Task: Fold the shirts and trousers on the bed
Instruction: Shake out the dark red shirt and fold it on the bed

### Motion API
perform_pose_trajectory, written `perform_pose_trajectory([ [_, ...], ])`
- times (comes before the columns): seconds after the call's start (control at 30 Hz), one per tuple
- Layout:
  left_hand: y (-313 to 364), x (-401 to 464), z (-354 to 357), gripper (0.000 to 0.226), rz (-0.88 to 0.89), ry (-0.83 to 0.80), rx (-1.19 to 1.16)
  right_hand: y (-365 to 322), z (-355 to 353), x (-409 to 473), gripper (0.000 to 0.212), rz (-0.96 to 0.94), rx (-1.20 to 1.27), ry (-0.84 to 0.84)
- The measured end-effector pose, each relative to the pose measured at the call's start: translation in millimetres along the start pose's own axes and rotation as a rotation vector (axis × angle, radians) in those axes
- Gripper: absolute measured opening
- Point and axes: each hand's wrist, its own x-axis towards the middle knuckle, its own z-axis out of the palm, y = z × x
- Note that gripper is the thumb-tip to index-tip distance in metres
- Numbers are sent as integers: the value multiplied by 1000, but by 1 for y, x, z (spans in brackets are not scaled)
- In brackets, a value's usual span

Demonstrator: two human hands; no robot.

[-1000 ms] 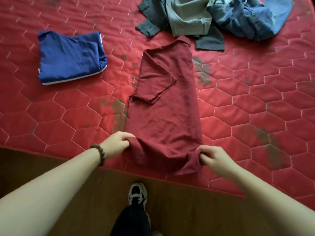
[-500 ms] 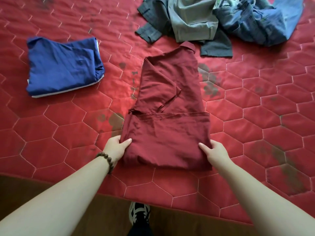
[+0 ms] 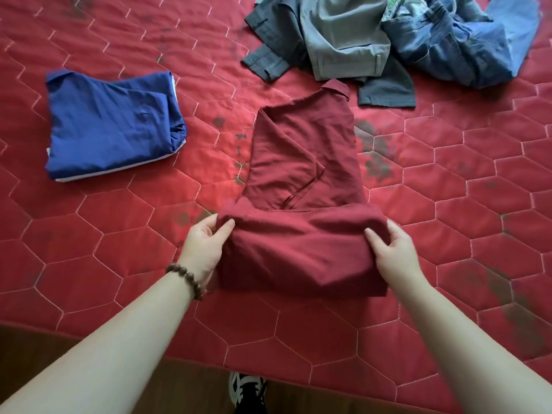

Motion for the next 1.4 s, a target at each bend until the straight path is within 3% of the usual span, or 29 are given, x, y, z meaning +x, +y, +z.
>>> perform_pose_trajectory([
  [0.13, 13, 22, -7, 10, -82, 3, -98, -30, -5, 25, 12, -88, -68, 122],
  [0.23, -8, 35, -17, 50, -266, 34, 198, -15, 7, 38, 39, 207, -231, 40],
  [0.33, -19, 36, -19, 42, -359, 83, 261, 16, 12, 36, 50, 404, -294, -51],
  [0.4, -22, 36, -19, 40, -321, 61, 347, 25, 11, 30, 42, 383, -298, -58],
  [0.53, -28, 43, -15, 58, -123, 9, 535, 30, 9, 16, 18, 271, -333, -63],
  [0.67, -27, 39, -7, 30, -105, 36, 535, 40, 6, 6, 20, 319, -328, -21],
  [0.77, -39, 34, -12, 37, -222, 35, 562, 43, 3, -2, 20, 340, -284, -6],
  [0.93, -37, 30, -10, 37, -153, -15, 682, 50, 2, -13, 22, 344, -386, 52],
  [1.03, -25, 25, 2, 33, -61, 144, 877, 41, 6, -18, 19, 370, -479, 141],
  [1.1, -15, 16, 12, 21, 110, 371, 1032, 34, 14, -19, 24, 203, -626, 285],
  [1.13, -12, 12, 19, 21, 291, 406, 1098, 30, 22, -18, 28, 43, -685, 325],
  [1.23, -29, 11, 43, 42, 756, 125, 1328, 20, 56, -10, 42, -422, -782, 158],
  [1.33, -56, 17, 61, 58, 771, -230, 1576, 25, 89, -4, 55, -567, -925, -188],
  [1.4, -68, 25, 56, 62, 736, -324, 1669, 38, 96, -1, 59, -533, -1014, -291],
])
